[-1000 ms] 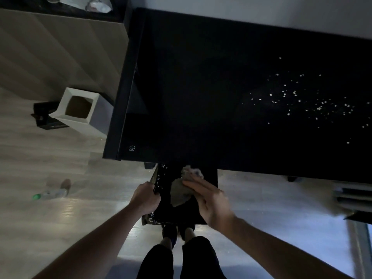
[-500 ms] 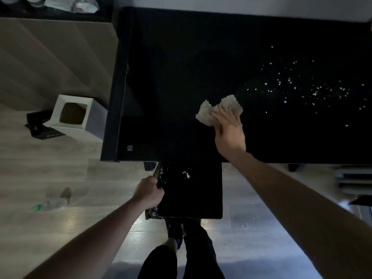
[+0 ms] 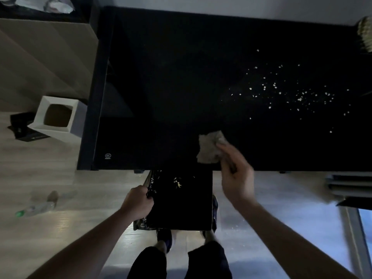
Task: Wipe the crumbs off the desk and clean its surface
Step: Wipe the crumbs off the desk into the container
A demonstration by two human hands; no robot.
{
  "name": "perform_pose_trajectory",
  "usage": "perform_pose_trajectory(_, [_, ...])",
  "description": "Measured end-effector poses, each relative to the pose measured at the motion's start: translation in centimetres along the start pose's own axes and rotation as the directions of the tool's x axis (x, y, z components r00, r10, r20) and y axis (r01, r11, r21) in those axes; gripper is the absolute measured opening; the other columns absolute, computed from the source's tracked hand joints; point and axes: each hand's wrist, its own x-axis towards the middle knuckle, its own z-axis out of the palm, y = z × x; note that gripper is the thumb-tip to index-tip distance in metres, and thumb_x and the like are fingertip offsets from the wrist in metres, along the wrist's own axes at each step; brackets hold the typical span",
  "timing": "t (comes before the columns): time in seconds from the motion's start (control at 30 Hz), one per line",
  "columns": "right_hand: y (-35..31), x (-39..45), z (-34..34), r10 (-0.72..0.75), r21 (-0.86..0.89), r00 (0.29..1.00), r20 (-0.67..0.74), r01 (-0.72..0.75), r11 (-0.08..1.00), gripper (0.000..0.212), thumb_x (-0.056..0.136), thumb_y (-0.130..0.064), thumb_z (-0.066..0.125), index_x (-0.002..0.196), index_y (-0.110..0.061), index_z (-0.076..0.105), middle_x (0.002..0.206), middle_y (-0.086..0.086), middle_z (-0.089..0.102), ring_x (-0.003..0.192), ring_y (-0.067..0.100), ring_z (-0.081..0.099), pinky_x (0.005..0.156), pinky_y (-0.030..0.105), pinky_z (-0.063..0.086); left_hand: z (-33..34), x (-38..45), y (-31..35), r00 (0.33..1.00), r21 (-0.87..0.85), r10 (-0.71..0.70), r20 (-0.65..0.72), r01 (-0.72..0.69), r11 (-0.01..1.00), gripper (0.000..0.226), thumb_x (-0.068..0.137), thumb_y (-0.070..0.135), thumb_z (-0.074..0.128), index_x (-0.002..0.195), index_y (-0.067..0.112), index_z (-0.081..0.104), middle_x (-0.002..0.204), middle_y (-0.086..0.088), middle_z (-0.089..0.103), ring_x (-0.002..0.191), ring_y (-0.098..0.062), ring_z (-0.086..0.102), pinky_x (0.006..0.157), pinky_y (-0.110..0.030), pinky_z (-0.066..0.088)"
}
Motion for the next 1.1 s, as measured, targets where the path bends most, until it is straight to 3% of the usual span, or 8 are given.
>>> perform_pose_trajectory(0.1, [1.4, 5.6, -3.9, -0.026, -0.041, 0.995, -0.093, 0.022, 0.999, 0.047, 0.098, 0.013, 0.054, 0.136, -0.011, 0.066, 0.142, 0.005, 0.065, 0.137, 0.016, 0.060, 0.115, 0.044, 0.049, 1.0, -0.4, 1.2, 1.000, -0.016, -0.024, 0.002, 0.024, 1.000, 0.028, 0.086, 0.014, 0.058, 0.060, 0.011, 0.047, 0.059, -0.004, 0.054, 0.051, -0.020, 0.052, 0.045, -0.026, 0.033])
perform_pose_trajectory(0.3, [4.5, 15.8, -10.8, 0.011, -0.259, 0.994, -0.111, -0.039, 0.965, 0.041, 0.101, -0.012, 0.052, 0.136, -0.027, 0.067, 0.148, -0.009, 0.061, 0.140, 0.000, 0.050, 0.121, 0.029, 0.040, 3.2, -1.3, 4.8, 0.995, -0.071, -0.098, -0.026, 0.096, 0.993, 0.026, 0.082, 0.014, 0.058, 0.058, 0.012, 0.049, 0.056, -0.003, 0.057, 0.049, -0.021, 0.054, 0.046, -0.026, 0.035])
perform_pose_trajectory(0.4, [7.1, 17.5, -11.2, 0.017, -0.464, 0.999, -0.047, -0.037, 0.885, 0.038, 0.103, -0.015, 0.049, 0.137, -0.023, 0.065, 0.154, -0.002, 0.054, 0.138, 0.011, 0.052, 0.114, 0.028, 0.040, 4.4, -1.8, 6.4, 0.991, -0.120, -0.130, -0.041, 0.124, 0.985, 0.024, 0.081, 0.015, 0.057, 0.058, 0.011, 0.053, 0.056, -0.003, 0.061, 0.048, -0.021, 0.056, 0.046, -0.026, 0.037])
perform_pose_trajectory(0.47, [8.6, 16.1, -10.1, -0.070, -0.579, 0.996, 0.048, 0.085, 0.811, 0.039, 0.102, -0.015, 0.045, 0.134, -0.016, 0.067, 0.150, 0.005, 0.059, 0.142, 0.023, 0.052, 0.120, 0.041, 0.039, 5.1, -2.0, 7.5, 0.989, -0.154, -0.144, -0.042, 0.136, 0.979, 0.024, 0.080, 0.014, 0.058, 0.057, 0.011, 0.052, 0.055, -0.004, 0.061, 0.048, -0.022, 0.056, 0.047, -0.027, 0.037])
perform_pose_trajectory(0.63, [7.8, 9.0, -7.6, -0.152, -0.493, 0.953, 0.262, 0.268, 0.828, 0.042, 0.097, -0.011, 0.050, 0.133, -0.019, 0.070, 0.149, -0.001, 0.060, 0.144, 0.023, 0.051, 0.124, 0.046, 0.033, 6.5, -2.8, 9.7, 0.986, -0.213, -0.165, -0.033, 0.154, 0.965, 0.024, 0.077, 0.017, 0.055, 0.055, 0.012, 0.047, 0.050, -0.001, 0.055, 0.045, -0.021, 0.050, 0.047, -0.029, 0.034])
perform_pose_trajectory(0.8, [5.7, 5.4, -7.3, -0.109, -0.260, 0.874, 0.473, 0.256, 0.931, 0.047, 0.101, -0.009, 0.050, 0.138, -0.034, 0.066, 0.155, -0.020, 0.051, 0.148, -0.003, 0.038, 0.122, 0.015, 0.026, 7.1, -2.9, 10.9, 0.986, -0.213, -0.162, -0.031, 0.152, 0.965, 0.028, 0.079, 0.014, 0.057, 0.054, 0.011, 0.046, 0.049, -0.002, 0.054, 0.044, -0.020, 0.049, 0.047, -0.028, 0.033])
perform_pose_trajectory(0.97, [3.8, 13.9, -7.9, -0.153, -0.136, 0.968, 0.201, 0.182, 0.974, 0.046, 0.098, 0.002, 0.054, 0.135, -0.021, 0.069, 0.149, -0.002, 0.060, 0.140, 0.008, 0.054, 0.119, 0.024, 0.041, 7.4, -2.8, 10.9, 0.987, -0.235, -0.156, -0.022, 0.147, 0.961, 0.031, 0.081, 0.013, 0.057, 0.053, 0.013, 0.044, 0.049, 0.000, 0.052, 0.043, -0.019, 0.045, 0.046, -0.028, 0.031])
perform_pose_trajectory(1.1, [3.0, 23.5, -8.8, -0.160, -0.356, 0.980, 0.120, 0.193, 0.914, 0.040, 0.103, -0.010, 0.052, 0.137, -0.025, 0.067, 0.157, -0.003, 0.052, 0.142, 0.001, 0.044, 0.119, 0.010, 0.028, 7.5, -2.4, 10.3, 0.984, -0.249, -0.175, -0.015, 0.166, 0.954, 0.028, 0.081, 0.015, 0.057, 0.055, 0.013, 0.048, 0.052, -0.001, 0.056, 0.045, -0.019, 0.050, 0.047, -0.028, 0.033])
